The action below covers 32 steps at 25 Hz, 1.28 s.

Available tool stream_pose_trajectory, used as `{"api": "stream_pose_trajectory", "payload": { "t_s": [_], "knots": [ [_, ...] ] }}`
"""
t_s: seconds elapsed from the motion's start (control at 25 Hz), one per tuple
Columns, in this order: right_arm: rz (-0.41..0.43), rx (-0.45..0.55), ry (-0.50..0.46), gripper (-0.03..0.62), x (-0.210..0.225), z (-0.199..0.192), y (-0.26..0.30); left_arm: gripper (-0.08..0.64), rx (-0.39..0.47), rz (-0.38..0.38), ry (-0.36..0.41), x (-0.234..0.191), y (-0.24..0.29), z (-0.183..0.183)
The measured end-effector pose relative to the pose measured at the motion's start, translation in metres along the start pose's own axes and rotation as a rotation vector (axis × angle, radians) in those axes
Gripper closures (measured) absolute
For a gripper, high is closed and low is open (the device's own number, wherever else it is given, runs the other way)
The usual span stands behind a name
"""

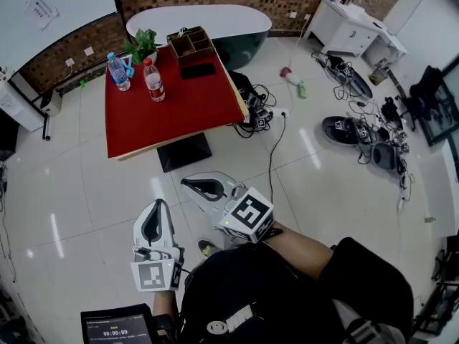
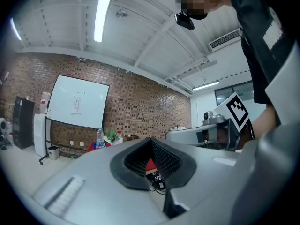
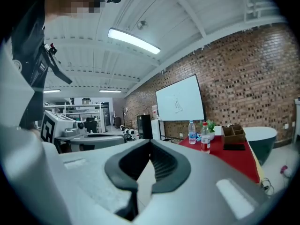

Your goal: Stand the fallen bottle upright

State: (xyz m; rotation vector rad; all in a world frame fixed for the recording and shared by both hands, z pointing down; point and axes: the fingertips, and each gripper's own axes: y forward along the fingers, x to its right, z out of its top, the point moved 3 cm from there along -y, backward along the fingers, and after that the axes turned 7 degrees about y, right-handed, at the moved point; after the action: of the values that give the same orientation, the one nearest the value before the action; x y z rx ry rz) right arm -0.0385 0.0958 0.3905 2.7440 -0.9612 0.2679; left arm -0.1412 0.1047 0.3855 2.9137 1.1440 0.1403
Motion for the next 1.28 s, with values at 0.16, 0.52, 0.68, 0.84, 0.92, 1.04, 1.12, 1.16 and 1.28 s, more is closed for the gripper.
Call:
{"api": "stream_pose_trajectory", "payload": {
  "t_s": [0.16,0.52,0.68,0.84,0.92,1.04,1.12,1.16,1.28],
  "knots": [
    [0.002,0.011,-0.004,0.589,-0.021,0.006,-0.011,0.554,0.011,-0.002,-0.008,0.009,-0.015,0.007],
    [-0.017,0.037,0.034,0.588,-0.016,-0.002,-0.035,0.554,-0.011,-0.027,0.000,0.036,-0.003,0.009],
    [-0.043,0.079,0.044,0.589,0.008,0.003,-0.060,0.554,-0.010,-0.052,0.024,0.064,0.014,0.007],
    [-0.041,0.066,0.068,0.589,0.025,-0.006,-0.074,0.554,-0.011,-0.063,0.023,0.086,0.028,0.008],
    [-0.042,0.063,0.082,0.589,0.029,-0.005,-0.077,0.554,-0.018,-0.057,0.022,0.088,0.033,0.015],
    [-0.038,0.064,0.085,0.589,0.035,-0.007,-0.081,0.554,-0.015,-0.060,0.029,0.094,0.038,0.018],
    [-0.031,0.066,0.081,0.589,0.037,-0.006,-0.082,0.554,-0.023,-0.064,0.040,0.097,0.039,0.016],
    [-0.028,0.068,0.080,0.589,0.038,-0.005,-0.082,0.554,-0.020,-0.063,0.036,0.097,0.040,0.017],
    [-0.027,0.073,0.081,0.589,0.040,-0.001,-0.083,0.554,-0.024,-0.062,0.035,0.097,0.042,0.019]
  ]
}}
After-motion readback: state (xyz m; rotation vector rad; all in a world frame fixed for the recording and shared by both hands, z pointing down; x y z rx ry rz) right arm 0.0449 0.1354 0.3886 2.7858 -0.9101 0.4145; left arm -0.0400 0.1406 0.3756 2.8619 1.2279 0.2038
